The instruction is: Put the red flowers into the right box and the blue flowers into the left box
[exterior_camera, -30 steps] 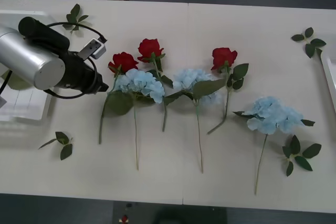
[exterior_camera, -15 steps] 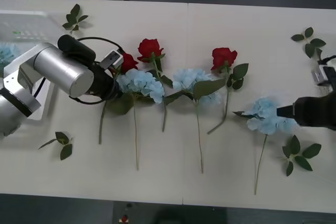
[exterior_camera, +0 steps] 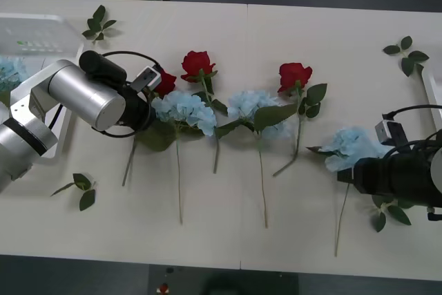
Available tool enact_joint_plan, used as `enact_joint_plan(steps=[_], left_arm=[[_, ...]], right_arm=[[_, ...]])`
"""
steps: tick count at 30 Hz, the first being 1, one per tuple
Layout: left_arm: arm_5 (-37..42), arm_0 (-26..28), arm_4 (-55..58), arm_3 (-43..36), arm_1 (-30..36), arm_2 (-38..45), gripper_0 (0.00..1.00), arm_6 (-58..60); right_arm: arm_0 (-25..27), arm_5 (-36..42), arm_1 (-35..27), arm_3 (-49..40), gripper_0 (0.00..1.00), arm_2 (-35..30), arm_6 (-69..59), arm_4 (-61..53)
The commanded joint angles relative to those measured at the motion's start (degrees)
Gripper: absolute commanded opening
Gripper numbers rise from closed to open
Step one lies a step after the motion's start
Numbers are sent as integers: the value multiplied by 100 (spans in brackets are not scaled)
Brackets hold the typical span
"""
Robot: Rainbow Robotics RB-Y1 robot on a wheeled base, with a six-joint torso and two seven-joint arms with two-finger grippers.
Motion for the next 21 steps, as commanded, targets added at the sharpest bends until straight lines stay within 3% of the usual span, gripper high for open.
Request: enact_joint_plan(steps=[1,10,17,21], left_arm=[[-54,-182,-72,-35,75,-26,0,145],[-388,-155,-64,-184,585,-26,0,215],[-766,82,1290,-1362,1895,431,0,233],[-845,539,1949,-2170,2009,1239,0,224]], right_arm=[[-43,-302,48,282,100,-65,-24,69],[-25,-803,39,994,100,-100,161,139],[1,-899,92,1240,100,-21,284,183],[10,-1093,118,1407,100,84,345,236]])
